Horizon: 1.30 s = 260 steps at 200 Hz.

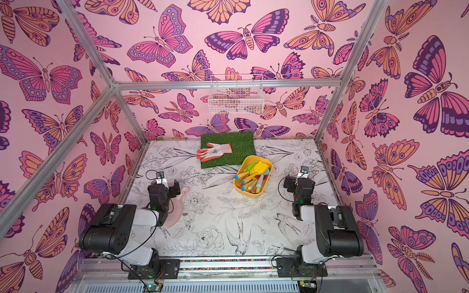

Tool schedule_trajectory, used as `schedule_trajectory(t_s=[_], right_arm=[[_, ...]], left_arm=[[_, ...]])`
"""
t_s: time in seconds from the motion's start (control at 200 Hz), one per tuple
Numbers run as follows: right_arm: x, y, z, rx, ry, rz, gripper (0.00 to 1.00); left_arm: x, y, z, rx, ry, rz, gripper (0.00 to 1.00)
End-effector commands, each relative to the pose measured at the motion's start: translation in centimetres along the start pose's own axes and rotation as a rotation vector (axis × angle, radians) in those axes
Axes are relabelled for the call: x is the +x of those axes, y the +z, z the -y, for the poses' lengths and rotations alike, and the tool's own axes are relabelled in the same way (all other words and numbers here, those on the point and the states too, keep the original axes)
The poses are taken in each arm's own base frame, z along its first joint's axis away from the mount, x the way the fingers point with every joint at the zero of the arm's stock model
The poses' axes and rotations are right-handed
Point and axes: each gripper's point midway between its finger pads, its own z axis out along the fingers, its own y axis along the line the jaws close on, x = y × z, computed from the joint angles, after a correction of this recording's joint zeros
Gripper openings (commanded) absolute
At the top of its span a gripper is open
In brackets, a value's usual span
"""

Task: Take the shovel out of the storage box
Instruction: Move the storage box to the center of the board.

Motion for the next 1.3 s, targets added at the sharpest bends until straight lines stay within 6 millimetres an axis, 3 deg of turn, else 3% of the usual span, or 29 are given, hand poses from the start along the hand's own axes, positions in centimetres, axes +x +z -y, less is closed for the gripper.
schedule_trajectory(t_s=[0.0, 0.195, 0.22, 0.376, 0.451, 0.666, 0.671, 0.696, 0.846, 0.921, 0.931, 1.006, 1.132, 1.297], right_arm=[[0.1, 0.2, 0.0, 0.007, 0.0, -0.008, 0.99], [0.1, 0.2, 0.0, 0.006, 0.0, -0.01, 0.99], [0.1, 0.2, 0.0, 0.008, 0.0, -0.011, 0.99], [0.1, 0.2, 0.0, 0.008, 0.0, -0.008, 1.0], [-0.2, 0.1, 0.2, 0.022, 0.003, 0.007, 0.95], [-3.3, -2.2, 1.4, 0.114, 0.006, -0.019, 0.93], [-3.5, -2.3, 1.4, 0.115, 0.007, -0.014, 0.93], [-4.0, -2.8, 1.3, 0.115, -0.001, -0.012, 0.93], [-7.8, -6.3, 0.2, 0.089, -0.007, 0.061, 0.91], [-8.8, -7.7, -0.3, 0.052, 0.041, 0.054, 0.89], [-8.9, -7.9, -0.4, 0.047, 0.048, 0.054, 0.88], [-9.2, -8.8, -1.1, 0.002, 0.093, 0.029, 0.85], [-8.4, -9.5, -2.5, -0.066, 0.18, -0.08, 0.81], [-6.6, -9.5, -5.7, -0.175, 0.234, -0.241, 0.75]], left_arm=[[0.2, 0.0, -0.1, 0.0, 0.001, -0.005, 1.0], [0.2, 0.0, -0.2, -0.001, -0.003, -0.007, 1.0], [-1.1, 0.5, -0.1, 0.0, -0.013, 0.021, 1.0], [-1.1, 0.6, -0.1, 0.013, -0.023, 0.013, 1.0], [-1.3, 0.4, 0.4, 0.049, -0.006, 0.022, 0.96], [-2.2, -0.1, 1.2, 0.095, 0.011, 0.063, 0.95], [-1.5, -0.3, 1.1, 0.096, 0.015, 0.049, 0.95], [-0.8, -0.7, 1.0, 0.095, 0.019, 0.042, 0.94], [-1.3, -1.1, 0.5, 0.069, 0.008, 0.056, 0.91], [-2.0, -1.4, 0.5, 0.023, 0.05, 0.036, 0.91], [-3.4, -1.3, 0.6, 0.02, 0.049, 0.057, 0.91], [-5.3, -1.6, 1.5, 0.051, 0.098, 0.008, 0.92], [-10.5, -3.7, 2.8, 0.112, 0.065, 0.12, 0.94], [-12.3, -5.6, 6.5, 0.329, -0.09, 0.033, 0.94]])
